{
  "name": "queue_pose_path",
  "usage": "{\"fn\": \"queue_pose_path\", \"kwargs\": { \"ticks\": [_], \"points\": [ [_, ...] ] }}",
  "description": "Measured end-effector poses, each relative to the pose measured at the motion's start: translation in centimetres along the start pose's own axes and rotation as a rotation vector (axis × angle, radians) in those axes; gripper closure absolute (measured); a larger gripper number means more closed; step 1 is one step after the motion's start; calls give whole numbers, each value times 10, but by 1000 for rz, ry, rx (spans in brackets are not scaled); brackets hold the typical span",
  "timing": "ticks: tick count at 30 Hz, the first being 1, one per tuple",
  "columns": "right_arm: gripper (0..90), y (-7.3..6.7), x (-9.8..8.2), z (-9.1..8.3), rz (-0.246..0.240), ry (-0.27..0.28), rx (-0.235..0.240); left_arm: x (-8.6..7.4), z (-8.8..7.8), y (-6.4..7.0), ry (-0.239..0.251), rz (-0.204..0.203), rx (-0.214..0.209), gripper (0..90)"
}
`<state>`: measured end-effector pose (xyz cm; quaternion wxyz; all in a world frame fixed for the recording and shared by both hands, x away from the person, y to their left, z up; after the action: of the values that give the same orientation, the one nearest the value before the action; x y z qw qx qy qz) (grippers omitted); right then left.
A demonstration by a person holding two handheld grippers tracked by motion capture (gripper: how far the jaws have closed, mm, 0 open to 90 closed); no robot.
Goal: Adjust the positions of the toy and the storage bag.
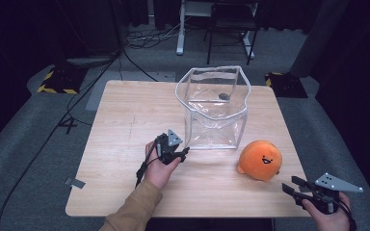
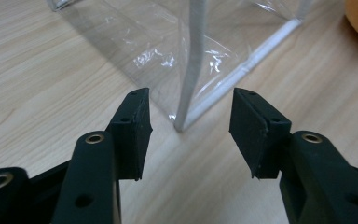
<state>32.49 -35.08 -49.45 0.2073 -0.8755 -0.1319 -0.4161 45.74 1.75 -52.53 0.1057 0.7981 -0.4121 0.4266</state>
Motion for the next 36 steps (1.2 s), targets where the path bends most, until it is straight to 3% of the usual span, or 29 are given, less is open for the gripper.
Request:
{"fn": "queue_pose_path", "kwargs": {
  "ticks": [4, 6, 7, 8, 10, 12, 14, 20, 24, 28, 32, 36],
  "points": [
    [457, 2, -4, -3, 10, -2, -8, 2, 15, -1, -24, -13, -25, 419],
    [455, 2, -7, -5, 10, -9, -12, 7, 25, -4, -29, -2, -21, 446],
    [455, 1, -8, -5, 8, -8, -13, 8, 27, -5, -18, -8, -14, 485],
    [454, 1, -9, -6, 8, -10, -12, 6, 29, -6, -36, -4, -20, 531],
    [454, 0, -10, -6, 7, -13, -11, 3, 30, -6, -80, 17, -41, 687],
    [454, 0, -12, -6, 7, -18, -8, 3, 29, -4, -75, 9, -66, 838],
    [454, 0, -12, -4, 0, -27, -6, 1, 24, -8, -103, 27, -29, 867],
    [454, -4, -8, 0, -14, -31, 13, -8, 15, -14, -110, 20, -9, 873],
    [452, -9, -3, 5, -25, -35, 31, -21, -1, -20, -135, 27, 13, 873],
    [453, -15, 2, 9, -43, -40, 45, -30, -14, -16, -143, 43, 11, 872],
    [452, -32, 12, 18, -84, -56, 80, -43, -34, -7, -142, 53, 10, 872],
    [453, -40, 17, 23, -101, -70, 93, -50, -47, 4, -138, 80, 2, 870]
  ]
}}
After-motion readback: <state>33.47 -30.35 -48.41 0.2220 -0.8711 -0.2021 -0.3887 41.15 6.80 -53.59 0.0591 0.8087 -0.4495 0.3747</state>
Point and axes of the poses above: each handheld gripper's, and its own axes: z roughly forward along the jaws, x roughly out of its top, y roughly to its right, the point moved 9 cm from there along z, roughly forward along the jaws, and after that the axes turned 13 degrees about z, right-handed, at the moved point
